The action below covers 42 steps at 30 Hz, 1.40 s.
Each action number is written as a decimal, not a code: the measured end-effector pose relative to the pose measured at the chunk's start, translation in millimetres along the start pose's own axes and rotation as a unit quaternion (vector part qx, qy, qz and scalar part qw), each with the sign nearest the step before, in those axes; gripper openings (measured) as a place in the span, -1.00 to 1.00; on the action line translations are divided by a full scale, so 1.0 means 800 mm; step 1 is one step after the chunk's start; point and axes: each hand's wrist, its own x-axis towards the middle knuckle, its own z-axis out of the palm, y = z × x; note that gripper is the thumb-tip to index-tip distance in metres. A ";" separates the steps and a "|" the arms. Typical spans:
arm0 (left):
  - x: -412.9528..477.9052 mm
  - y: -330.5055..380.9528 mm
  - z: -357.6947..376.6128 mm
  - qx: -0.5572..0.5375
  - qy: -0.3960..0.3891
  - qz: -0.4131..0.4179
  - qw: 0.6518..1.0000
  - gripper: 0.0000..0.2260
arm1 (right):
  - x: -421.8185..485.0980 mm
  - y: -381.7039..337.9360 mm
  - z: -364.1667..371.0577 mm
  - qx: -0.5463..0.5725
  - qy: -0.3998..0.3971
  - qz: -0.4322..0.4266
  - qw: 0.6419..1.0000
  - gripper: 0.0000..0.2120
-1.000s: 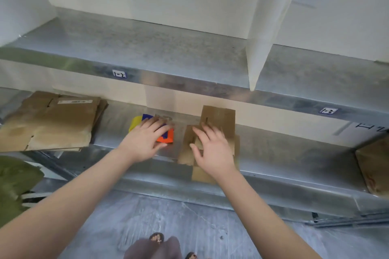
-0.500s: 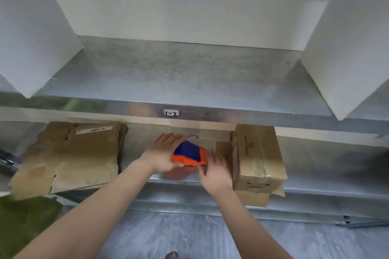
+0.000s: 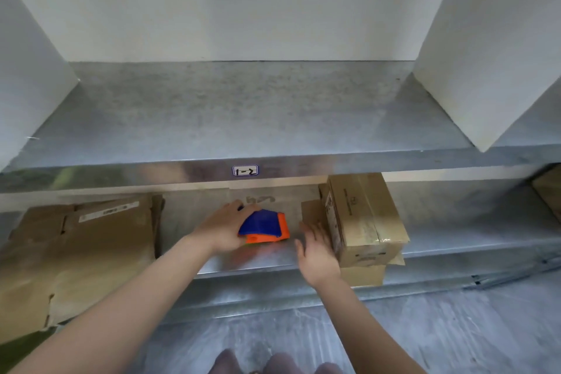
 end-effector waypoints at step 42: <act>-0.060 0.170 -0.083 -0.015 0.190 -0.032 0.981 -0.34 | 0.001 0.208 -0.296 0.158 0.135 0.078 0.975 -0.80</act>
